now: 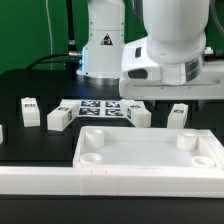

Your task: Assemble desk

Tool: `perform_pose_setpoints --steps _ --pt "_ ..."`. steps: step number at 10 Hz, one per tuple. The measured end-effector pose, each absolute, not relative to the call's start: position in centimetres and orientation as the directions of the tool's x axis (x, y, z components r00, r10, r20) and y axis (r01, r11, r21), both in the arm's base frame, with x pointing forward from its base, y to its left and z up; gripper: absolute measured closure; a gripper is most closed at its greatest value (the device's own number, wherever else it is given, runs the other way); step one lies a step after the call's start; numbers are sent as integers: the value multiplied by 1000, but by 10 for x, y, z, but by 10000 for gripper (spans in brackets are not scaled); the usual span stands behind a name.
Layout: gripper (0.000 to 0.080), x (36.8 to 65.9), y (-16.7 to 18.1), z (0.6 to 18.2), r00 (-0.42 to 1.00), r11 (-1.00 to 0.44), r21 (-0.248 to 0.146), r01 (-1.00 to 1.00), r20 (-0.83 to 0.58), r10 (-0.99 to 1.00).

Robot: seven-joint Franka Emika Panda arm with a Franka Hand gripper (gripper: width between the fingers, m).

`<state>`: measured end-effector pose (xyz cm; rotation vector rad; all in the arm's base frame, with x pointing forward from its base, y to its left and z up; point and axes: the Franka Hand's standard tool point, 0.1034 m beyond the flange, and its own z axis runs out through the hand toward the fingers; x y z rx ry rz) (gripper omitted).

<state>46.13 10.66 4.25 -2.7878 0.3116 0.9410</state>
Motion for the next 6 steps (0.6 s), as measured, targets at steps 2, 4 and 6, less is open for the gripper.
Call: perform_pose_setpoints --steps 2,4,6 --pt "151 456 110 36 698 -954 -101 -283 -704 -133" --pt "151 450 114 30 571 -958 -99 -270 -817 -77" --pt "151 445 116 21 495 -960 -97 -262 -867 -48"
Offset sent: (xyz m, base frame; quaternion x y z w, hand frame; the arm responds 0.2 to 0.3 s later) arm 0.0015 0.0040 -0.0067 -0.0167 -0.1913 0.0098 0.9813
